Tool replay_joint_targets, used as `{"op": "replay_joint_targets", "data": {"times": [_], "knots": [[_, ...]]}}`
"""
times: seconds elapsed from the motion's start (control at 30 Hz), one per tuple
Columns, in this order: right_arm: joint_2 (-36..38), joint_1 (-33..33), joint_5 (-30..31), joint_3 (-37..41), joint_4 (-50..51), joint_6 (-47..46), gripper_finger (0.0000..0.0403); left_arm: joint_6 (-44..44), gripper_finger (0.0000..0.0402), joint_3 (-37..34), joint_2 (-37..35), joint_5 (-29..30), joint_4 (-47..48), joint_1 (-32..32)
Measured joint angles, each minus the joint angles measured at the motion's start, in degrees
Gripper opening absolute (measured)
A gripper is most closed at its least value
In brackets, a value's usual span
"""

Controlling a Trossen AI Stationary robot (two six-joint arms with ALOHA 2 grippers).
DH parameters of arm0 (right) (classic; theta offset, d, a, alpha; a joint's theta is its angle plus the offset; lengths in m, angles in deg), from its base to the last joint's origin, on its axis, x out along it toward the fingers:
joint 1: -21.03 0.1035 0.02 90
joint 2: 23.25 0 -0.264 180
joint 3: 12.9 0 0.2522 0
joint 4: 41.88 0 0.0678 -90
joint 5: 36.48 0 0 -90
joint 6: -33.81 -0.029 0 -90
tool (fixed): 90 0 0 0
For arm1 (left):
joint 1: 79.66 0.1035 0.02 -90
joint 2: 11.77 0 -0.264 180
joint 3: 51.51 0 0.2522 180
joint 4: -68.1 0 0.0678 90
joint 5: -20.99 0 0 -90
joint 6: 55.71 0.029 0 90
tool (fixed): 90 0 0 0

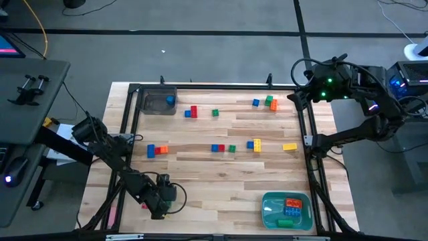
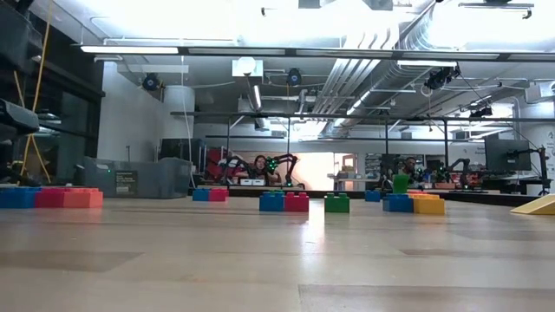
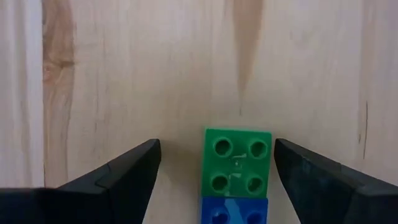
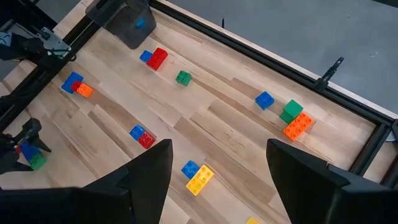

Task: Sort blocks by size
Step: Put the right green game piece into the black bin

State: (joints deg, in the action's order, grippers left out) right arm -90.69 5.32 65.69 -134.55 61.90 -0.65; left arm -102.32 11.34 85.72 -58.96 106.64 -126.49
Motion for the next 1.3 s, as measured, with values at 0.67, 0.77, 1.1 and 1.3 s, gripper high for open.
{"op": "replay_joint_targets", "data": {"times": [0.67, 0.77, 1.1, 1.3], "knots": [[0.00, -0.01, 0.60, 0.00, -0.08, -1.72, 0.0256, 8.53, 0.0092, 1.82, -23.87, 30.00, 15.95, 14.71], [0.00, -0.02, 2.15, 0.00, -0.21, -3.65, 0.0256, 13.82, 0.0092, 1.81, -32.04, 35.98, 20.36, 25.68], [-1.65, -0.02, 4.40, 0.00, -1.54, -7.10, 0.0256, 38.02, 0.0092, 1.79, -38.87, 12.84, 16.14, 80.39], [-4.13, -0.01, 4.39, 0.00, -1.59, -7.13, 0.0256, 35.21, 0.0093, 1.75, -33.48, 0.83, 15.76, 96.70]]}}
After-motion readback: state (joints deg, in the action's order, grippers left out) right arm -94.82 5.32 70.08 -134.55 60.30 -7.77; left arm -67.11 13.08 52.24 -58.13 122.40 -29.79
